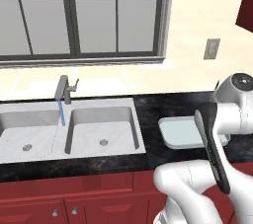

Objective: Take the fish out of the fridge, briefly rinse it in the sink, and place it on the tray next to the sink.

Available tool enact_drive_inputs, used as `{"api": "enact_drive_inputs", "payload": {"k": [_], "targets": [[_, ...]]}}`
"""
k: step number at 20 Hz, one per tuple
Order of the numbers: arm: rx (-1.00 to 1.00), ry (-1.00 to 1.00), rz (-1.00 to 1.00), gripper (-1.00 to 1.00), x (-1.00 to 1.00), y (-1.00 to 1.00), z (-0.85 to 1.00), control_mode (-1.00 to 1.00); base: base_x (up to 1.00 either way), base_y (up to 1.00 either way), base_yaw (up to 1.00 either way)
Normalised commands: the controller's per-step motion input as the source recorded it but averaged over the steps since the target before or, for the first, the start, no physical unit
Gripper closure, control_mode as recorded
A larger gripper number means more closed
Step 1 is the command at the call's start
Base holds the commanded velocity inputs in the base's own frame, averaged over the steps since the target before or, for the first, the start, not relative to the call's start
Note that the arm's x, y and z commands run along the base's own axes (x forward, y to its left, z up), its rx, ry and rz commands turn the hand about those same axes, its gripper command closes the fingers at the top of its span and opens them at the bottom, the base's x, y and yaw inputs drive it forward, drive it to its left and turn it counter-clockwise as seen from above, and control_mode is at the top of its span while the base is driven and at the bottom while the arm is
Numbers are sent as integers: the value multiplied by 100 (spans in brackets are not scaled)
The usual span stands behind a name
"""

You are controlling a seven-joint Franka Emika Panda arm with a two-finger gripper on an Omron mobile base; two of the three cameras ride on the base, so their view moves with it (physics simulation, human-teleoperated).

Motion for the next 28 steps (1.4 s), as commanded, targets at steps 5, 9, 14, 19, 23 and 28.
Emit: {"api": "enact_drive_inputs", "payload": {"k": [5, 9, 14, 19, 23, 28], "targets": [[2, 21, 0, 100, 52, -53, 0, -100, 0, 0, 0], [-2, 28, -1, 100, 46, -2, -16, -100, 0, 0, 0], [-7, 45, 4, 100, 42, 0, -42, -100, 0, 0, 0], [0, 18, 7, 100, 14, 0, -51, -100, 0, 0, 0], [10, -4, 3, 100, 9, -16, -19, -100, 0, 0, 0], [11, -31, 1, 100, 3, -16, -22, -100, 0, 0, 0]]}}
